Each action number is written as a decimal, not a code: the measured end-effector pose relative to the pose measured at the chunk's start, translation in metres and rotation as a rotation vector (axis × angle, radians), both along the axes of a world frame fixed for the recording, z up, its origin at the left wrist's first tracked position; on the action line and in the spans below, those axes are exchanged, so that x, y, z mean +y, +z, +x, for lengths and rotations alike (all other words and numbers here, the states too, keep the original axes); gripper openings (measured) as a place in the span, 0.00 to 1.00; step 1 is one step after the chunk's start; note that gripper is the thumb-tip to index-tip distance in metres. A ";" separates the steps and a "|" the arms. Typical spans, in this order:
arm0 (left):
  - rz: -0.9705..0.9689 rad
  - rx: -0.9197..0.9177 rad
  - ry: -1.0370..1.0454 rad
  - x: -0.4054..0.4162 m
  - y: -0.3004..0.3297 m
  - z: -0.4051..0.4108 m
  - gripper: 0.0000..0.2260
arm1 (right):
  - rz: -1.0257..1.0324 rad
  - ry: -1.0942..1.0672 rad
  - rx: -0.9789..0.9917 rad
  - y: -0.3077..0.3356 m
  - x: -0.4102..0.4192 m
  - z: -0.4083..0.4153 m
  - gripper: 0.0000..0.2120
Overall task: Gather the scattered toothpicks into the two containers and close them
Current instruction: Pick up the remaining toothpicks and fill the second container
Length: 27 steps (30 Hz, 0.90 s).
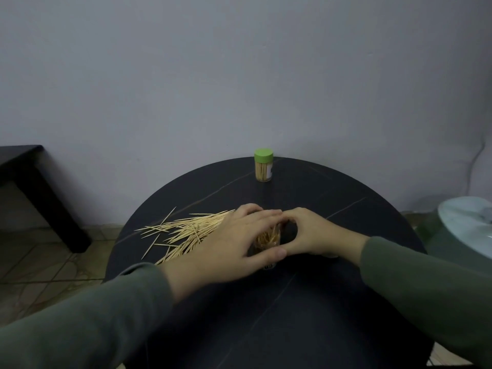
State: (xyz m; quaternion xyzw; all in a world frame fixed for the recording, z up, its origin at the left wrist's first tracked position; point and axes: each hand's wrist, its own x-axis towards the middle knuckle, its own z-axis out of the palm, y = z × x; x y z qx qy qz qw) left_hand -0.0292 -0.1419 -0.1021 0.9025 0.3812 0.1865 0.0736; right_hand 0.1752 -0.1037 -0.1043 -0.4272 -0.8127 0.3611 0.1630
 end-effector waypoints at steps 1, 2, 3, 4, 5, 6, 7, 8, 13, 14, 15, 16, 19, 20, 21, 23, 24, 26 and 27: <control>0.062 -0.002 -0.033 0.000 0.001 0.000 0.25 | -0.004 0.004 0.009 0.000 0.000 0.000 0.20; 0.155 0.002 -0.076 0.001 0.001 -0.001 0.22 | -0.006 0.004 0.016 0.000 0.000 0.000 0.18; 0.243 -0.007 -0.117 0.001 0.001 -0.003 0.19 | -0.003 0.004 0.018 0.000 -0.001 0.000 0.17; 0.299 -0.023 -0.147 0.003 0.001 -0.005 0.16 | 0.005 0.009 0.019 0.000 -0.001 -0.001 0.16; 0.331 -0.040 -0.166 0.004 0.001 -0.007 0.15 | 0.016 0.013 0.017 0.000 -0.001 -0.001 0.15; 0.351 -0.052 -0.173 0.006 0.001 -0.009 0.14 | 0.026 0.016 0.017 0.001 -0.002 -0.002 0.15; 0.367 -0.056 -0.170 0.007 0.000 -0.011 0.13 | 0.034 0.018 0.016 0.001 -0.002 -0.002 0.16; 0.381 -0.047 -0.165 0.009 -0.001 -0.014 0.13 | 0.036 0.018 0.017 0.001 -0.003 -0.002 0.17; 0.409 0.057 -0.197 0.017 -0.006 -0.029 0.14 | 0.038 0.020 0.004 0.000 -0.002 -0.002 0.21; 0.404 0.061 -0.189 0.017 -0.006 -0.031 0.15 | 0.029 0.022 0.005 0.000 -0.001 -0.002 0.21; 0.400 0.061 -0.165 0.017 -0.006 -0.033 0.16 | 0.019 0.024 0.009 0.000 -0.001 -0.001 0.21; 0.397 0.059 -0.131 0.017 -0.005 -0.034 0.17 | 0.012 0.025 0.010 0.000 -0.001 -0.001 0.22; 0.387 0.067 -0.050 0.016 -0.005 -0.036 0.18 | 0.007 0.021 0.013 0.001 -0.001 -0.001 0.21; 0.389 0.089 -0.057 0.016 -0.005 -0.036 0.18 | 0.001 0.020 0.018 0.000 -0.001 0.000 0.21; 0.392 0.115 -0.078 0.016 -0.006 -0.037 0.18 | -0.002 0.020 0.021 0.000 0.000 0.000 0.21; 0.399 0.148 -0.120 0.014 -0.008 -0.036 0.18 | -0.006 0.021 0.019 0.000 0.001 0.000 0.22; 0.399 0.151 -0.124 0.013 -0.007 -0.034 0.18 | -0.008 0.022 0.018 0.000 0.001 0.000 0.22; 0.384 0.139 -0.102 0.010 -0.006 -0.031 0.20 | -0.002 0.022 0.023 -0.001 0.002 0.000 0.21; 0.371 0.131 -0.091 0.009 -0.006 -0.029 0.22 | 0.000 0.020 0.030 -0.001 0.002 0.000 0.20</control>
